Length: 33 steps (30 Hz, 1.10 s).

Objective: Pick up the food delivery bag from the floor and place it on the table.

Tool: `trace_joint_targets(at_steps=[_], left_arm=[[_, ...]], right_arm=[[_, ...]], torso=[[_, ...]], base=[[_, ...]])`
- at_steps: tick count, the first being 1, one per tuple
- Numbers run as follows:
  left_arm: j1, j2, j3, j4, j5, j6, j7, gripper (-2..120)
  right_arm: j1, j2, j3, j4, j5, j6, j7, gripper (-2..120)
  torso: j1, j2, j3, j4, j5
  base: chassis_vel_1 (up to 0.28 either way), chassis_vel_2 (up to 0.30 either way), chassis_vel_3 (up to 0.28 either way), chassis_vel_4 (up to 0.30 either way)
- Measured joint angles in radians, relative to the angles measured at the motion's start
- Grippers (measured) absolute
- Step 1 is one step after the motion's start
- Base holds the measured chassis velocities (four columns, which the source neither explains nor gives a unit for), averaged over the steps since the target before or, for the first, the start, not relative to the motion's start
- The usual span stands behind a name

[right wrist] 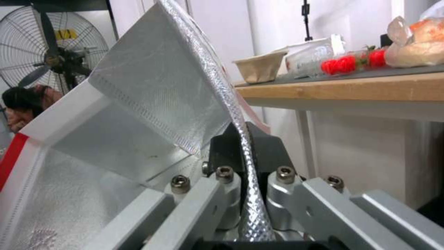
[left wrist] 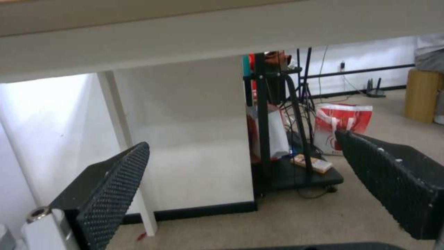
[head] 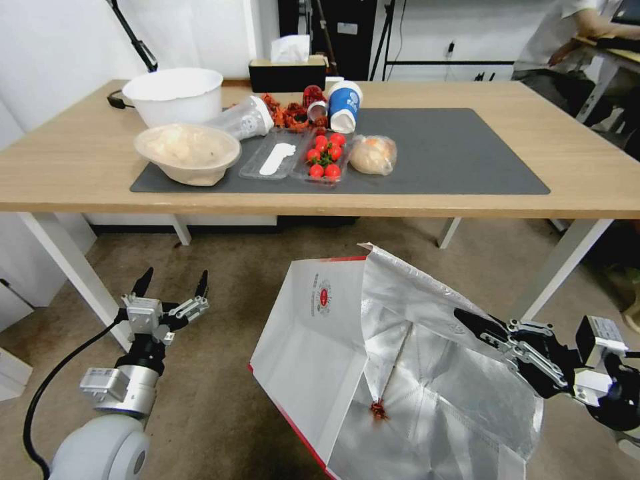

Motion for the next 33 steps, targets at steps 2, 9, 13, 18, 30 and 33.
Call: trace_joint_targets(at_steps=[2, 9, 13, 18, 30, 33], left_arm=[[0.0, 0.0, 0.0, 0.001, 0.0, 0.0, 0.0, 100], [0.001, -0.002, 0.0, 0.001, 0.001, 0.001, 0.0, 100], [0.001, -0.002, -0.001, 0.001, 0.002, 0.001, 0.0, 100], [0.002, -0.002, -0.006, 0.002, 0.002, 0.001, 0.0, 100], [0.011, -0.002, -0.005, 0.002, 0.01, 0.0, 0.001, 100], [0.012, -0.002, -0.006, 0.001, 0.01, 0.0, 0.001, 100]], right_arm=[[0.001, 0.0, -0.001, -0.002, 0.0, 0.0, 0.0, 0], [0.002, -0.002, -0.001, -0.008, 0.0, 0.002, -0.002, 0], [0.002, 0.002, -0.002, -0.005, -0.001, 0.002, -0.003, 0], [0.001, 0.003, -0.003, 0.0, -0.002, 0.002, -0.004, 0], [-0.007, 0.019, -0.011, 0.001, -0.013, 0.006, -0.009, 0], [-0.006, 0.016, -0.011, 0.0, -0.012, 0.006, -0.009, 0]], torso=[[0.002, 0.008, 0.005, 0.0001, 0.0], [0.014, 0.041, 0.027, 0.0001, 0.0], [0.021, 0.061, 0.04, 0.0, 0.0], [0.03, 0.083, 0.053, 0.0, 0.0001], [0.048, 0.13, 0.082, 0.0, 0.0001], [0.053, 0.145, 0.092, 0.0, 0.0]], base=[[0.0, 0.0, 0.0, 0.0], [0.0, 0.0, 0.0, 0.0], [0.0, 0.0, 0.0, 0.0], [0.0, 0.0, 0.0, 0.0], [0.0, 0.0, 0.0, 0.0], [0.0, 0.0, 0.0, 0.0]])
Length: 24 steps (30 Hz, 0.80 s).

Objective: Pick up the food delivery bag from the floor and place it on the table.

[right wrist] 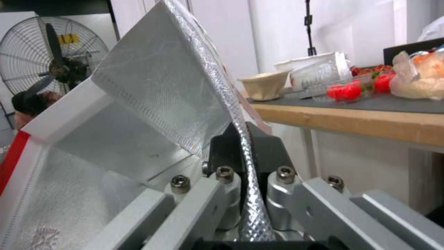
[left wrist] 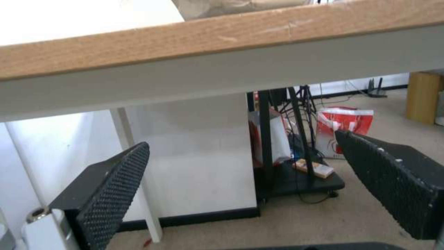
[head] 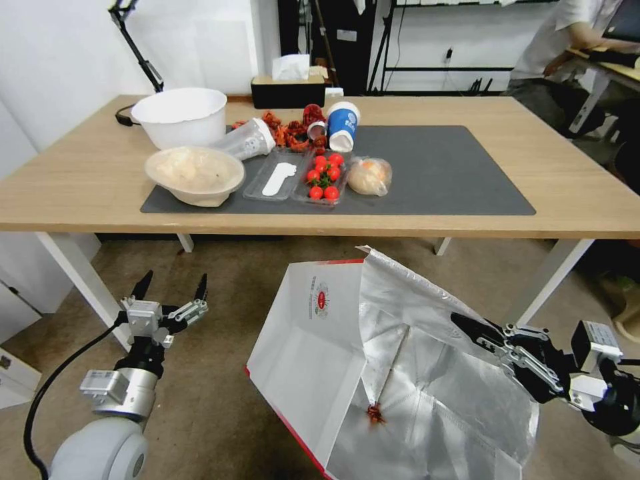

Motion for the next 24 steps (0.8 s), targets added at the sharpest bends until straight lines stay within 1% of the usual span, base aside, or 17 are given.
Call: trace_joint_targets(at_steps=[8, 11, 16, 24], left_arm=[[-0.001, -0.001, -0.001, 0.0, 0.001, 0.0, 0.0, 100], [-0.002, -0.002, -0.001, -0.002, 0.002, 0.001, 0.0, 100], [-0.002, -0.001, -0.002, -0.002, 0.002, 0.002, 0.0, 100], [-0.005, 0.0, -0.001, 0.003, 0.004, 0.003, 0.0, 100]], right_arm=[[0.001, -0.001, 0.0, 0.001, 0.001, 0.001, 0.002, 0], [0.001, -0.004, 0.001, -0.001, 0.002, 0.002, 0.002, 0], [0.002, -0.002, -0.002, -0.003, 0.002, 0.004, 0.002, 0], [0.005, 0.004, -0.008, -0.011, -0.003, 0.01, 0.003, 0]], torso=[[0.011, 0.028, 0.017, 0.0, 0.0], [0.017, 0.046, 0.028, 0.0, 0.0], [0.024, 0.062, 0.038, 0.0, 0.0], [0.04, 0.1, 0.061, 0.0, 0.0]], base=[[0.0, 0.0, 0.0, 0.0], [0.0, 0.0, 0.0, 0.0], [0.0, 0.0, 0.0, 0.0], [0.0, 0.0, 0.0, 0.0]])
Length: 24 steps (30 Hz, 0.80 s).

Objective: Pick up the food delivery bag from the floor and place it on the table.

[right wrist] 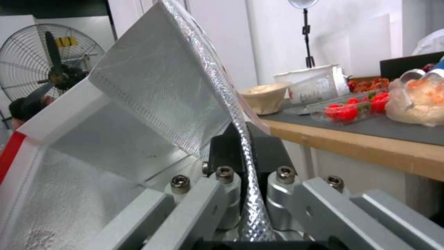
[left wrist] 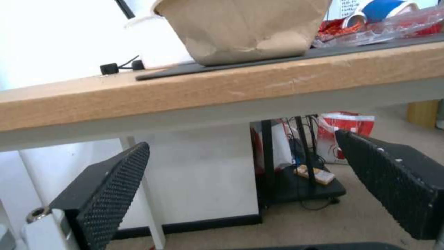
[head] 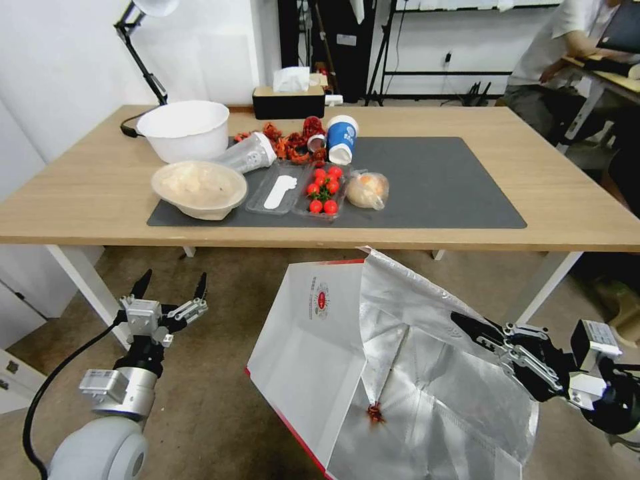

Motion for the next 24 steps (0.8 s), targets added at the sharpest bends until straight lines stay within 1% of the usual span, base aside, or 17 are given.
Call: trace_joint_targets(at_steps=[9, 16, 21, 24], left_arm=[[-0.001, 0.007, 0.001, 0.008, 0.001, 0.0, 0.0, 100], [-0.006, 0.006, 0.003, 0.011, 0.001, 0.0, 0.0, 100], [-0.004, 0.006, 0.003, 0.01, 0.001, 0.0, 0.0, 100], [-0.003, 0.006, 0.002, 0.01, 0.002, 0.0, 0.001, 100]], right_arm=[[0.003, 0.006, -0.008, -0.002, -0.008, 0.004, 0.004, 0], [0.001, 0.008, -0.006, -0.002, -0.004, 0.005, 0.006, 0], [0.001, 0.01, -0.008, 0.002, -0.004, 0.006, 0.006, 0], [0.001, 0.008, -0.008, 0.002, -0.004, 0.006, 0.007, 0]], torso=[[0.011, 0.029, 0.017, 0.0001, 0.0], [0.028, 0.069, 0.041, 0.0, -0.0001], [0.035, 0.087, 0.052, 0.0001, 0.0], [0.043, 0.106, 0.063, 0.0, 0.0]], base=[[0.0, 0.0, 0.0, 0.0], [0.0, 0.0, 0.0, 0.0], [0.0, 0.0, 0.0, 0.0], [0.0, 0.0, 0.0, 0.0]])
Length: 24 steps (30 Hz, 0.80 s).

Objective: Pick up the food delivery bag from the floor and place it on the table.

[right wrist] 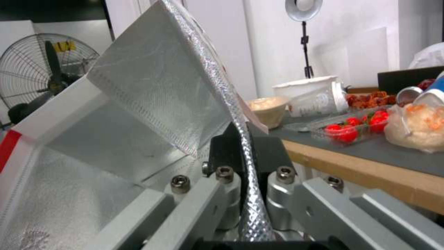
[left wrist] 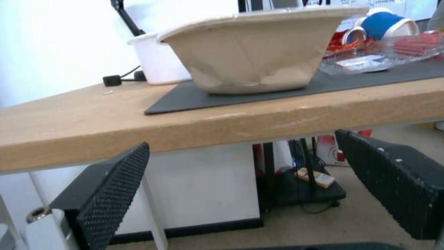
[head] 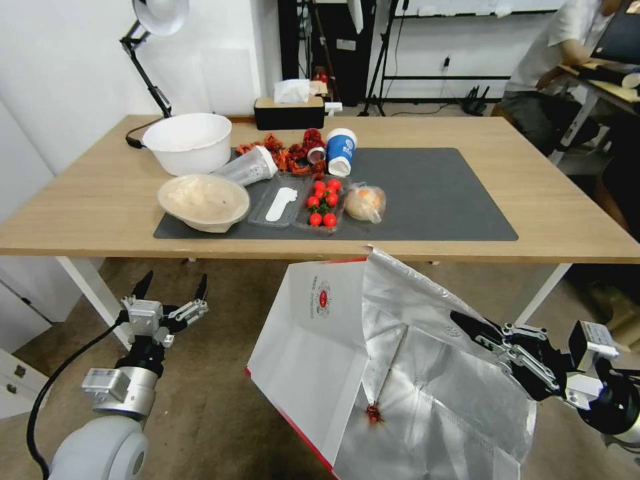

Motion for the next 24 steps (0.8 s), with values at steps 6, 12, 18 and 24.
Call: trace_joint_targets(at_steps=[6, 12, 18, 24], left_arm=[[0.0, -0.001, 0.0, 0.0, 0.001, 0.0, 0.0, 100], [-0.001, -0.001, 0.0, 0.0, 0.001, 0.0, 0.0, 100], [-0.002, 0.0, 0.001, 0.001, 0.001, 0.0, 0.0, 100], [-0.001, 0.001, 0.002, 0.004, 0.001, -0.001, 0.0, 100]], right_arm=[[-0.002, -0.003, 0.005, 0.0, 0.003, 0.001, 0.001, 0], [-0.004, -0.003, 0.007, 0.002, 0.004, 0.001, 0.002, 0], [-0.004, 0.001, 0.004, 0.002, 0.003, 0.003, 0.002, 0], [-0.003, 0.002, 0.003, 0.001, 0.002, 0.007, 0.006, 0]], torso=[[0.01, 0.024, 0.014, 0.0, 0.0001], [0.023, 0.053, 0.031, 0.0, 0.0], [0.032, 0.076, 0.044, 0.0, 0.0], [0.041, 0.097, 0.057, 0.0, 0.0]], base=[[0.0, 0.0, 0.0, 0.0], [0.0, 0.0, 0.0, 0.0], [0.0, 0.0, 0.0, 0.0], [0.0, 0.0, 0.0, 0.0]])
